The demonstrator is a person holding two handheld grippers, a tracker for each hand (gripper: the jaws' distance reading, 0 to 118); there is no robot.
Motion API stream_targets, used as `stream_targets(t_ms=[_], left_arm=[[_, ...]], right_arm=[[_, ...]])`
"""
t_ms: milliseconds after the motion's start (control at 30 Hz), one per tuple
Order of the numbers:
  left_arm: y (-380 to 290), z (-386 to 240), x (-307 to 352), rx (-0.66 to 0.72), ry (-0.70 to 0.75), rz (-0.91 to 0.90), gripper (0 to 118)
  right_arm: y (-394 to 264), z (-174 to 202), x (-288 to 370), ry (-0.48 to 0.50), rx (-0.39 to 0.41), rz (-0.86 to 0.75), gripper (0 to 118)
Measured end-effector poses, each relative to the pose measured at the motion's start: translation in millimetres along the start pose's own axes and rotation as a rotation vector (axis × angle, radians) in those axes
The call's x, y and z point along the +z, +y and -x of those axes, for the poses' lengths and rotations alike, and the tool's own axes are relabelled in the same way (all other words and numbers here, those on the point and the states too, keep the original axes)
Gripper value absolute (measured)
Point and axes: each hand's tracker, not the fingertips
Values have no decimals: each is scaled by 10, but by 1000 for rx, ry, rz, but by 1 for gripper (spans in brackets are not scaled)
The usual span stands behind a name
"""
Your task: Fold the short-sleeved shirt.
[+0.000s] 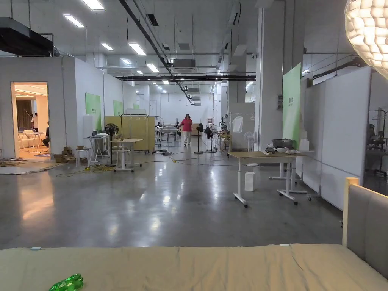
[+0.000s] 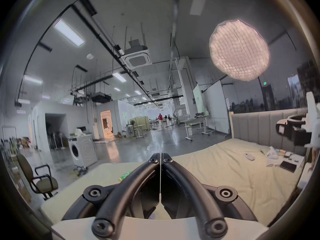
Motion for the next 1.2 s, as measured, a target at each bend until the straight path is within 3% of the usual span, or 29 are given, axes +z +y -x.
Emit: stream_targets(t_ms=[67,100,133,167,233,333,433,533,567,633,667,733,767,800,867,900,967,1000,1033,1067,1100,1200], left_arm=[[24,-36,-47,-74,-15,-7,0],[17,-77,-68,-187,-33,-6,0],[-46,-155,-88,-419,-26,3,0],[-110,-238,-102,-564,15,7,0],[-278,-395,-133,-768,16,27,0],[-757,-554,-53,-1179,-146,-2,0],[-1406,-612,125,-1580,-326,5,0],[-1841,-595,358,-1755,-561,26,0],[-1930,-599,440,-1755,-608,36,0],[-1953,-613,496,-1691,-666,60,0],[-1909,-554,449,-1622,-646,65,0],[-1681,-529,294,-1432,-550,146,0],[-1501,-491,182,-1267,-492,197,0],[-1321,-432,56,-1084,-445,245,0],[-872,-203,-171,-592,-367,343,0],[-724,-49,-237,-351,-376,350,0],[-556,272,-321,124,-382,296,0],[-561,347,-301,241,-365,255,0],[-570,324,-260,262,-315,219,0],[-555,287,-240,256,-280,211,0],[-533,268,-233,237,-259,221,0],[-426,191,-172,179,-308,208,0]], right_arm=[[7,-14,-12,25,-7,-8,0],[12,15,-31,46,87,5,0],[1,86,-42,33,247,-2,0],[-20,180,-45,-11,416,-31,0],[-154,342,-74,-17,675,-28,0],[-477,567,-80,93,1064,-23,0],[-1035,736,13,269,1436,-25,0],[-1512,797,181,456,1699,-27,0],[-1617,807,236,513,1744,-52,0],[-1703,841,291,560,1750,-48,0],[-1668,857,268,549,1684,-12,0],[-1515,846,133,456,1469,51,0],[-1359,813,50,399,1307,97,0],[-1258,800,-6,358,1195,129,0],[-707,507,-181,314,702,214,0],[-600,386,-237,293,507,236,0],[-479,71,-312,244,29,243,0],[-506,-68,-305,253,-201,244,0],[-630,-136,-282,278,-425,317,0],[-607,-189,-257,252,-459,213,0],[-623,-174,-233,220,-444,200,0],[-506,-64,-75,110,-270,186,0]])
